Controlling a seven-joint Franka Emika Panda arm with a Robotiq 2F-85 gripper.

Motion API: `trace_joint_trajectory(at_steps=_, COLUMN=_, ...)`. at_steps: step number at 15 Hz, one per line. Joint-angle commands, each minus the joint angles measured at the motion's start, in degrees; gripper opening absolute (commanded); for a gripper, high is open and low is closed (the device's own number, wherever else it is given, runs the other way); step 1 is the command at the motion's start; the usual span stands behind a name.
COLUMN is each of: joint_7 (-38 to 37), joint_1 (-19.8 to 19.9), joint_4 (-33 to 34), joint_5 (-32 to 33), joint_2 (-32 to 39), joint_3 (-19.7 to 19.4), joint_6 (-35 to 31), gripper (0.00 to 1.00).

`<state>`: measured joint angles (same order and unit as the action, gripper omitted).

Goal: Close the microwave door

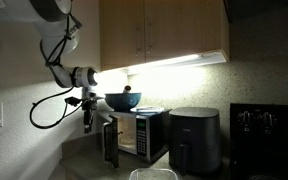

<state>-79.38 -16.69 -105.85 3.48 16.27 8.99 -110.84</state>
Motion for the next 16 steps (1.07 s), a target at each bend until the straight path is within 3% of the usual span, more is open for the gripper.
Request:
trace_joint_trajectory(at_steps=1, joint_7=-0.62, joint_1=0.32, joint_4=-0.4, joint_5=-0.26, joint_2=0.93, joint_3=-0.9, joint_6=-3.73, gripper=1.0)
trace_joint_trajectory(at_steps=6, joint_7=-2.0, joint_1=-0.06, joint_4=-1.41, joint_5=1.32, joint_2=2.03, joint_3=-2.9, joint_6=-13.72, gripper=1.0)
trace_joint_trajectory(at_steps=9, joint_7=-5.83, joint_1=-1.34, joint_4=-3.76, joint_5=5.94, joint_2=1.96, joint_3=-4.74, joint_6=-26.25, gripper=1.0)
trace_joint_trajectory(at_steps=13, joint_7=-16.66, joint_1=-3.67, joint_4=-6.13, joint_5=12.59, joint_2=2.51, joint_3=-8.4, joint_6=-40.32, gripper=1.0)
trace_joint_trajectory(at_steps=16, joint_7=-26.63, joint_1=-6.76, joint_4=-6.61, joint_5=19.95, joint_2=3.0, joint_3=-12.97, joint_6=-46.05, gripper=1.0)
